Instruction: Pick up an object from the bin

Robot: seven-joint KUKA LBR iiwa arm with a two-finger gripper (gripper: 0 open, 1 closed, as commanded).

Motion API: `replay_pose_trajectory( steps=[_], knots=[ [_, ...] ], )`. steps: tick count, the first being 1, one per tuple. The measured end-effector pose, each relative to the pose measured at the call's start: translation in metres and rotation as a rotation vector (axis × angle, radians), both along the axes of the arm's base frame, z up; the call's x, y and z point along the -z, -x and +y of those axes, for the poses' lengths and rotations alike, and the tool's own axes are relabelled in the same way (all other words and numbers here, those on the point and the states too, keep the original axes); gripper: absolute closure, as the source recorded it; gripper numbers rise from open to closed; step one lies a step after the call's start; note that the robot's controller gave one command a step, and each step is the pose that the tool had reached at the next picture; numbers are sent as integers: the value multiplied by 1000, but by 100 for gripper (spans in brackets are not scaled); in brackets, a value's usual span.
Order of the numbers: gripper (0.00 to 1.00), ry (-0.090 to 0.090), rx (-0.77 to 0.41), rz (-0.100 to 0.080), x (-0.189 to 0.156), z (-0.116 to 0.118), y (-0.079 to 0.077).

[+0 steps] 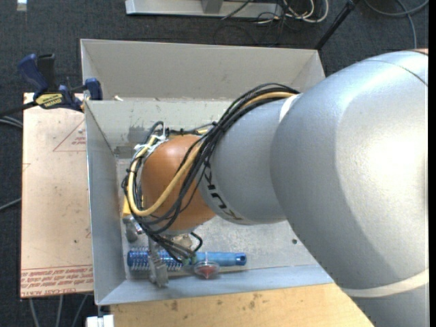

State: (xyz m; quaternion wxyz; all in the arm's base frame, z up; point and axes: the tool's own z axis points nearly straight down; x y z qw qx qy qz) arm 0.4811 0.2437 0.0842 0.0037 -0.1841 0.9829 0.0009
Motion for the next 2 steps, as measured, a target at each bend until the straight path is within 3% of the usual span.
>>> replay_pose_trajectory(
  steps=[1, 2],
  knots=[
    [100, 1, 0, 6, -2, 0, 1],
    [100, -1, 6, -4, -149, -32, -55]
  ],
)
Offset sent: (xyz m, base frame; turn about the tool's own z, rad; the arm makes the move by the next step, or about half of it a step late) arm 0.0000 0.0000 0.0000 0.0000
